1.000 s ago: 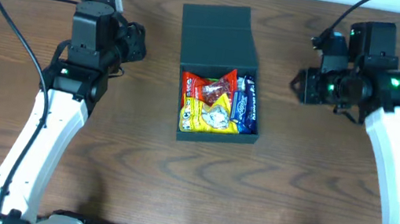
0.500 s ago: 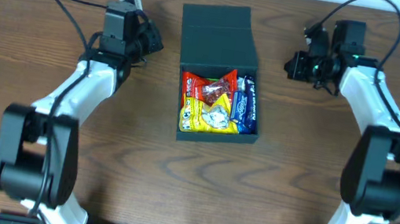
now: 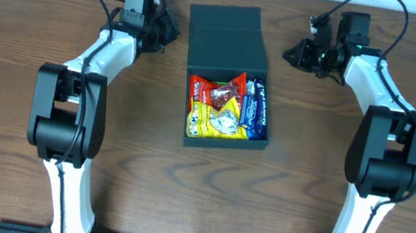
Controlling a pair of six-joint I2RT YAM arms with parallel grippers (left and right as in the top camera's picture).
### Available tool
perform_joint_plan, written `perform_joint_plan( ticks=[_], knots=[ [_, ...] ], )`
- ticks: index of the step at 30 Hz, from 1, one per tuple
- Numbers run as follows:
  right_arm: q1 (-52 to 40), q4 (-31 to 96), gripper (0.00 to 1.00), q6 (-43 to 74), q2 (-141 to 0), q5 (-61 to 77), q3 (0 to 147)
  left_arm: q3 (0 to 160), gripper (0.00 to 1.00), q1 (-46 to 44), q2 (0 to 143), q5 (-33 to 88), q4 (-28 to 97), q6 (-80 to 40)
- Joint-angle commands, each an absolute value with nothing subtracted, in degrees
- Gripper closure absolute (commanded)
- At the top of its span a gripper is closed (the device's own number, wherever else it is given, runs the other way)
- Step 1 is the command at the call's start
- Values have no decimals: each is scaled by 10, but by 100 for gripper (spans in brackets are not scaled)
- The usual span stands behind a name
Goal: Pack container
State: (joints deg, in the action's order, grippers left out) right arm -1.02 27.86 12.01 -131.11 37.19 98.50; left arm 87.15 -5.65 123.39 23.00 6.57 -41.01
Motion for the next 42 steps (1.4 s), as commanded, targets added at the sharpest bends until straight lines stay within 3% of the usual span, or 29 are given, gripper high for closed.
perform_joint_plan(
  ticks=[1,17,27,37,42],
  knots=[
    [-23,281,99,147,-1341,406,997,884,94,-45,1249,237,93,-425],
    [-48,208,99,204,-1395,485,998,884,94,-58,1264,277,125,-444],
    [-50,191,99,209,-1395,497,998,884,94,-60,1309,331,74,-489],
    [-50,181,99,153,-1395,575,1018,893,94,-61,1309,420,-16,-457],
    [-45,247,99,104,-1394,568,1073,916,94,-60,1307,439,-16,-440]
  ],
)
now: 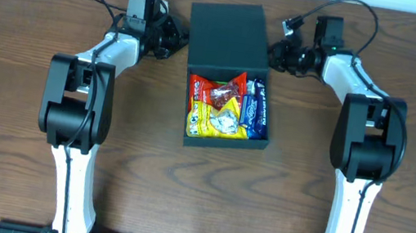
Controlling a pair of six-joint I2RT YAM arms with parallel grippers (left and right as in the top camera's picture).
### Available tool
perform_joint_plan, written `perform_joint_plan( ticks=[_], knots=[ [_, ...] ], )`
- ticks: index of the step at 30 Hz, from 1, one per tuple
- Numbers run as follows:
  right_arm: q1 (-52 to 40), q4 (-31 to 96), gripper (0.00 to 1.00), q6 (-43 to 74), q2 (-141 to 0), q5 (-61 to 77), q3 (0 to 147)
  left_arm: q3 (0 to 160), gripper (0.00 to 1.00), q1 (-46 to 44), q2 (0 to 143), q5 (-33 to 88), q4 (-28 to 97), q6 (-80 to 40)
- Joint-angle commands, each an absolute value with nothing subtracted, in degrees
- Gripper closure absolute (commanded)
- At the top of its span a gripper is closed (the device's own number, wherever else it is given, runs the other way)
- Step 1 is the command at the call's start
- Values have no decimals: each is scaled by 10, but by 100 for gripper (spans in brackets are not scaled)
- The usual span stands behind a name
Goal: Pack container
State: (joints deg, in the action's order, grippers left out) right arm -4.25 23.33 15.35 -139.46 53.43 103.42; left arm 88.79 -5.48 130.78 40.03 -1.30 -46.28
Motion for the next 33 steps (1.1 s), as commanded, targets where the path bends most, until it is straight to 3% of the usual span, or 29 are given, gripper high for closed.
perform_joint_plan(
  ticks=[1,10,20,28,33],
  knots=[
    [-44,271,99,89,-1394,561,1090,922,94,-60,1306,442,-16,-433],
    [-42,530,99,-77,-1393,492,1260,1001,94,-60,1303,510,-16,-397],
    [-46,691,99,-171,-1385,462,1379,1019,94,-56,1243,560,14,-307],
    [-76,782,99,-218,-1326,356,1388,1019,94,-56,1155,559,170,-132],
    [-98,830,99,-219,-1287,285,1388,1019,94,-57,1106,495,328,-5]
  ],
)
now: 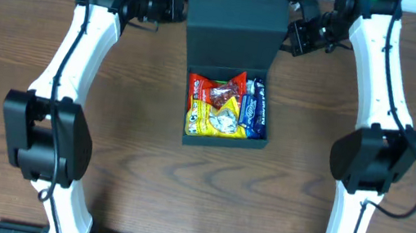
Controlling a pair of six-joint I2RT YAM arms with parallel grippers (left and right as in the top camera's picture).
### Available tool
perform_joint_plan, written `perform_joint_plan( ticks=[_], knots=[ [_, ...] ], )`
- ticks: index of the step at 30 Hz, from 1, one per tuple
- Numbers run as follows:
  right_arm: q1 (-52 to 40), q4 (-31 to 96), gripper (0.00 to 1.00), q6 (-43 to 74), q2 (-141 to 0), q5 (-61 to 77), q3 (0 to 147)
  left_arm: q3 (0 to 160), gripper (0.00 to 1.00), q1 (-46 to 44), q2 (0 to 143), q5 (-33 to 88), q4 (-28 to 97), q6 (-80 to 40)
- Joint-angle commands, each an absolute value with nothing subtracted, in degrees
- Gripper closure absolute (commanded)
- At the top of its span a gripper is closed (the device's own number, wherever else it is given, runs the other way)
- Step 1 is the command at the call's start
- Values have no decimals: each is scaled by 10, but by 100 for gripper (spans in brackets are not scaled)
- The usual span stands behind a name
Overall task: Pack container
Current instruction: 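Push the lid forward with both grippers to close the box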
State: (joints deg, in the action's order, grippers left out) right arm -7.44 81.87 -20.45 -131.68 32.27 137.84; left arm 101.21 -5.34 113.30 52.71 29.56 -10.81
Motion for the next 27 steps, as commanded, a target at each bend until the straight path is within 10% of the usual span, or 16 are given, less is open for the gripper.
perform_joint_plan(
  ticks=[1,27],
  knots=[
    [-102,839,99,-219,-1280,269,1388,1019,94,-57,1098,486,351,15],
    [-100,913,98,-146,-1148,170,1388,1018,94,-82,1036,412,565,183]
  ],
)
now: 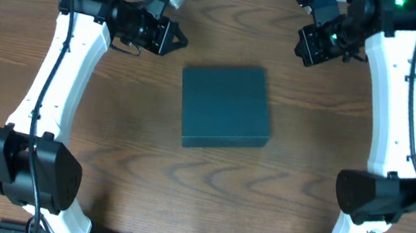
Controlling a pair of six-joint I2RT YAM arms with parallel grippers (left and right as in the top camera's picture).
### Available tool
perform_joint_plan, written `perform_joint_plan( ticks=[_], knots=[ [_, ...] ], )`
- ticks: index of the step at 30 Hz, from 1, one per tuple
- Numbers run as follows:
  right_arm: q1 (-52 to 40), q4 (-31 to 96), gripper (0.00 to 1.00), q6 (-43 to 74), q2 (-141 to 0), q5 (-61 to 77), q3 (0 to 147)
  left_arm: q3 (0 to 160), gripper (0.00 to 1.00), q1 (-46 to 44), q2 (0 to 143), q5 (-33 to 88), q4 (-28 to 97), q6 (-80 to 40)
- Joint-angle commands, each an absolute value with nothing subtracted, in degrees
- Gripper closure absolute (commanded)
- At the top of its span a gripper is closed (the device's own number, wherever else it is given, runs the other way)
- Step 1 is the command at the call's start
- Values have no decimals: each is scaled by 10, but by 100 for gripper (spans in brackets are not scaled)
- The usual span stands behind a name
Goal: Pack container
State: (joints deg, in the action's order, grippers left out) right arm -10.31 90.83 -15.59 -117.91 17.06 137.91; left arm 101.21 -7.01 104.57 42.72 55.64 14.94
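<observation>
In the overhead view the dark grey box [226, 107] lies in the middle of the table with its lid down flat, so its contents are hidden. My left gripper [178, 40] hangs above the table off the box's far left corner, pointing right; its fingers meet at a tip and hold nothing. My right gripper [307, 47] is raised off the far right corner, pointing down-left, also apart from the box. Its jaw gap is not visible from here.
The wooden table [34, 66] carries only the box. Both white arms reach in from the near edge along the left and right sides, with cables trailing at the far edge.
The lid, which stood upright with the snack packets showing, now lies shut on the box. Both grippers have come away from the lid's edges and sit nearer to me.
The box lay open with its lid flat behind it and colourful snack packets inside, the grippers apart on either side. They then stood at the lid's two sides, later beside the raised lid. Now the box is shut and both grippers are clear.
</observation>
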Motion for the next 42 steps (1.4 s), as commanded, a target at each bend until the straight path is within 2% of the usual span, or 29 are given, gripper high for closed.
perform_joint_plan(
  ticks=[1,8,12,20,28,33,42],
  knots=[
    [-100,915,99,-145,-1142,169,1388,1018,94,-84,1036,407,569,183],
    [-100,962,98,-116,-1119,169,1383,1018,94,-78,1036,349,622,185],
    [-100,948,98,-102,-1119,169,1328,1001,94,-50,1036,341,622,175],
    [-102,792,98,-21,-1119,175,1028,903,94,2,1036,380,578,161],
    [-114,651,98,38,-1119,221,837,901,94,3,1036,380,573,161],
    [-136,587,98,73,-1119,228,777,901,94,3,1036,380,571,161],
    [-179,565,99,87,-1119,238,770,901,94,3,1036,380,567,161]
  ],
)
